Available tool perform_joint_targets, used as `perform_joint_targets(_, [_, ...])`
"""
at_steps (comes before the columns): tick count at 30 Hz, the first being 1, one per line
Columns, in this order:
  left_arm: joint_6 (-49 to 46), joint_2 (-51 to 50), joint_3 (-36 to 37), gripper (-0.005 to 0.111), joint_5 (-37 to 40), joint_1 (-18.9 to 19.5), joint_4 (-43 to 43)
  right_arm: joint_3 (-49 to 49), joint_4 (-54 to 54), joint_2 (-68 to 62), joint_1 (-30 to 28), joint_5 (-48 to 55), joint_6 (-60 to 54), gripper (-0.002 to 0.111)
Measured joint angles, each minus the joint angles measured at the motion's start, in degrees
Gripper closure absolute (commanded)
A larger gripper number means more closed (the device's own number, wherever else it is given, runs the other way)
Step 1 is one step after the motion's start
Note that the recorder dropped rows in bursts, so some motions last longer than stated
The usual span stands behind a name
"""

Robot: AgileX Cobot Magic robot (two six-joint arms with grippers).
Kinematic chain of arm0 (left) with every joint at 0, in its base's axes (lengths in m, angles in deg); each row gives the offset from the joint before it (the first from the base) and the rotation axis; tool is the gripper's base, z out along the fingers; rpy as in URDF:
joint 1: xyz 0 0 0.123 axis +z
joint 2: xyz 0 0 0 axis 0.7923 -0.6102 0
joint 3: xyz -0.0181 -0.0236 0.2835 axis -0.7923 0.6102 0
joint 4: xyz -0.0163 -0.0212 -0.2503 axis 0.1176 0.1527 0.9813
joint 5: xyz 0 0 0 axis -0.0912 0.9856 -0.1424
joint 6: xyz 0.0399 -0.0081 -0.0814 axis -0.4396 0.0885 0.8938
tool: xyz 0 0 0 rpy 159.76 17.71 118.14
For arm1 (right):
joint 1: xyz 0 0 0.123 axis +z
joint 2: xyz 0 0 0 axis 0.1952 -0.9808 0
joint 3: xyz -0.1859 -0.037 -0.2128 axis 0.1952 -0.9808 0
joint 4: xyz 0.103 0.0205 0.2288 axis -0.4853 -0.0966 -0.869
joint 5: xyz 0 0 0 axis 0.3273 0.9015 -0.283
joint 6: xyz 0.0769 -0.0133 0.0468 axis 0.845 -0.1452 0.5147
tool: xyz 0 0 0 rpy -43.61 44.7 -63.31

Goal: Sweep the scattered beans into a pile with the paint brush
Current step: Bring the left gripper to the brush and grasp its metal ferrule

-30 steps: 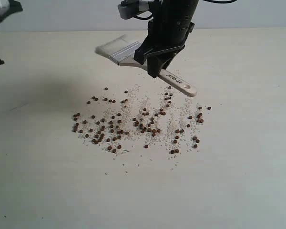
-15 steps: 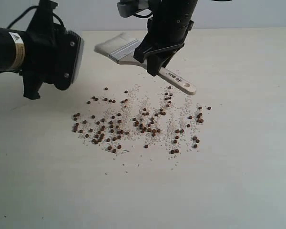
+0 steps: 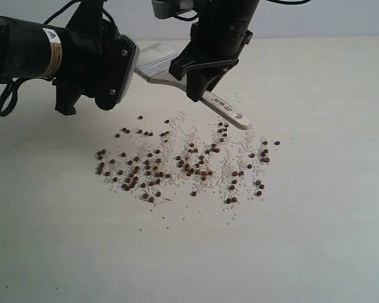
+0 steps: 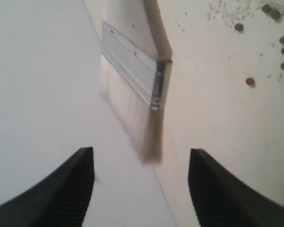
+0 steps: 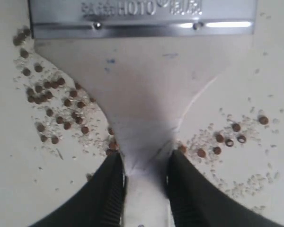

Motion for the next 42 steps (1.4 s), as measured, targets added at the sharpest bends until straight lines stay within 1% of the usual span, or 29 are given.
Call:
perform_joint_targets(5, [-0.4,-1.9,-1.6,0.048,-1.1,0.0,0.0,0.0,-4.2,0.0,0.0,0.0,0.1,0.108])
perform_joint_targets(7, [-2.0,-2.4,-1.7,0.048,-1.4,0.0,0.0,0.0,-4.8,0.0,0.0,0.0,0.1,0.108])
perform_joint_targets(11, [-4.5,-4.4,-2.4,0.048,-1.4,0.0,0.0,0.0,-5.6,0.0,0.0,0.0,0.2,0.108])
perform_joint_targets(18, [-4.8,-5.6,-5.1,0.048,-1.4,0.0,0.0,0.0,-6.2,0.0,0.0,0.0,0.2,0.108])
perform_joint_targets(26, [-5.0,-10.6,-7.1,0.049,-1.0,0.0,0.1,0.0,-5.8,0.0,0.0,0.2,0.4,0.108])
perform_joint_targets(27, [-5.0,-10.7,-7.4,0.05,-1.0,0.0,0.1,0.0,-5.8,0.0,0.0,0.2,0.4,0.108])
perform_joint_targets(30, [-5.5,-10.9,-7.5,0.059,-1.0,0.0,0.1,0.0,-5.8,0.0,0.0,0.2,0.6,0.108])
perform_joint_targets(31, [-5.8,-11.1,-7.5,0.064,-1.0,0.0,0.1,0.0,-5.8,0.0,0.0,0.2,0.6,0.108])
perform_joint_targets(34, [-6.0,-11.1,-7.6,0.071,-1.0,0.0,0.1,0.0,-5.8,0.0,0.0,0.3,0.6,0.108])
perform_joint_targets(42, [-7.2,-11.2,-7.7,0.072,-0.8,0.0,0.2,0.0,-6.1,0.0,0.0,0.4,0.6,0.108])
